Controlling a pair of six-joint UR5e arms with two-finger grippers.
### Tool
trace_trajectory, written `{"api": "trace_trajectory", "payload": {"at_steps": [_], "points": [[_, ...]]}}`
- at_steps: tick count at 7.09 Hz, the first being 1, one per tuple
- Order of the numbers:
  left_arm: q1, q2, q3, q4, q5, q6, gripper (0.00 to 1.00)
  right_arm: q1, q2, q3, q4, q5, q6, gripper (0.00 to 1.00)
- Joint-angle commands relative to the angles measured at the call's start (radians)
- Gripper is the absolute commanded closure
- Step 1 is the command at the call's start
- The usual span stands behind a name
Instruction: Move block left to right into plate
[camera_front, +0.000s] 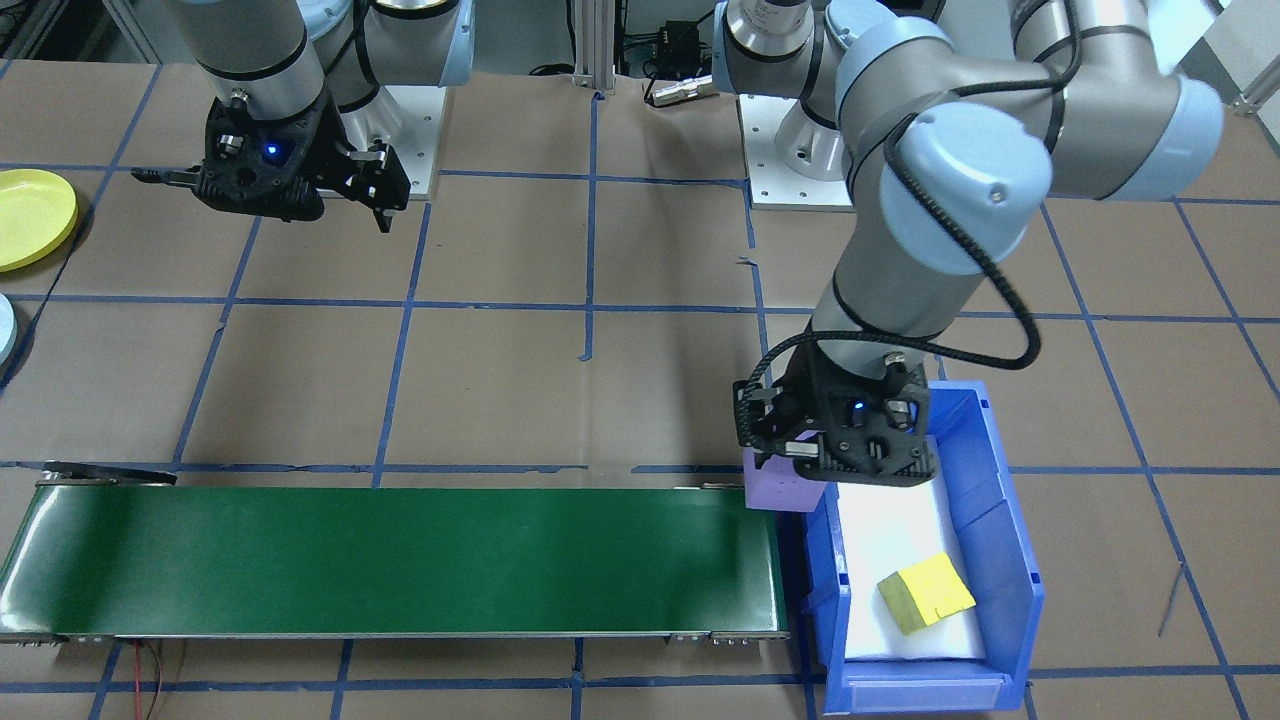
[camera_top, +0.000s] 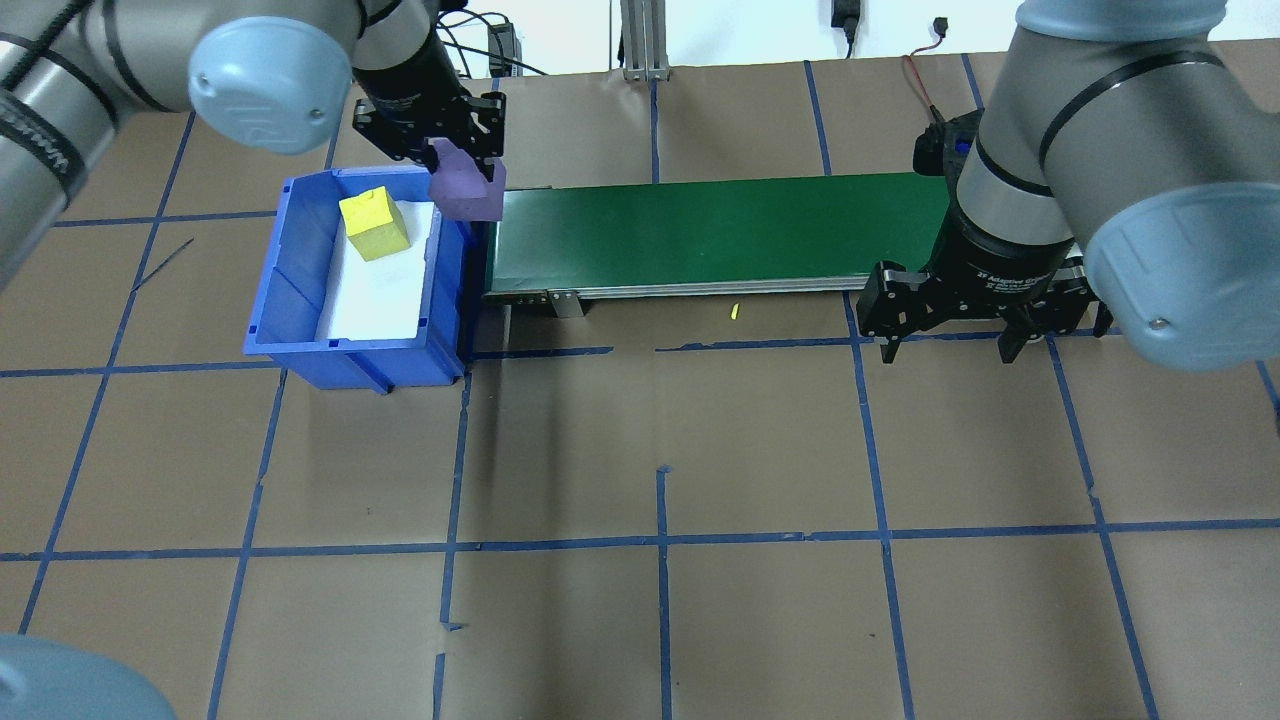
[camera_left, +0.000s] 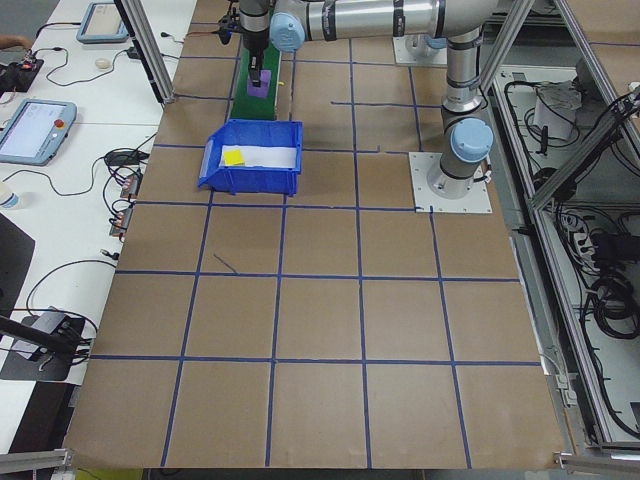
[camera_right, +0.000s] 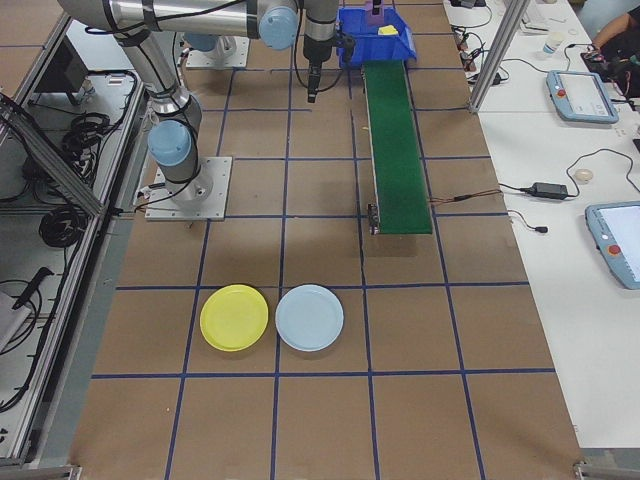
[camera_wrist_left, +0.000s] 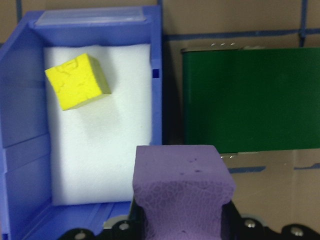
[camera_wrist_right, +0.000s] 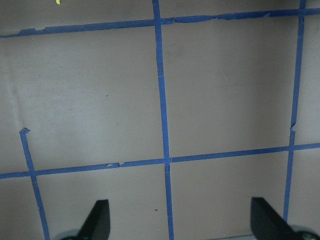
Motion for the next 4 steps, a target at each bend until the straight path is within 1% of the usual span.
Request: {"api": "trace_trajectory", "payload": {"at_steps": [1, 2, 3, 4], "points": [[-0.061, -0.089, -0.029, 0.116, -0.003, -0.028, 0.51, -0.003, 0.0, -0.002, -0.002, 0.001, -0.005, 0.0], [-0.062, -0.096, -0.069, 0.173, -0.004, -0.029, 0.49, -0.006, 0.001, -0.002, -0.003, 0.005, -0.008, 0.0], [-0.062, -0.097, -0.082, 0.187, -0.004, -0.028, 0.47, -0.017, 0.009, -0.007, -0.005, 0.019, -0.078, 0.0], [-0.062, -0.111, -0.074, 0.206, -0.001, -0.026, 0.47, -0.035, 0.023, -0.007, -0.029, 0.037, -0.162, 0.0]]}}
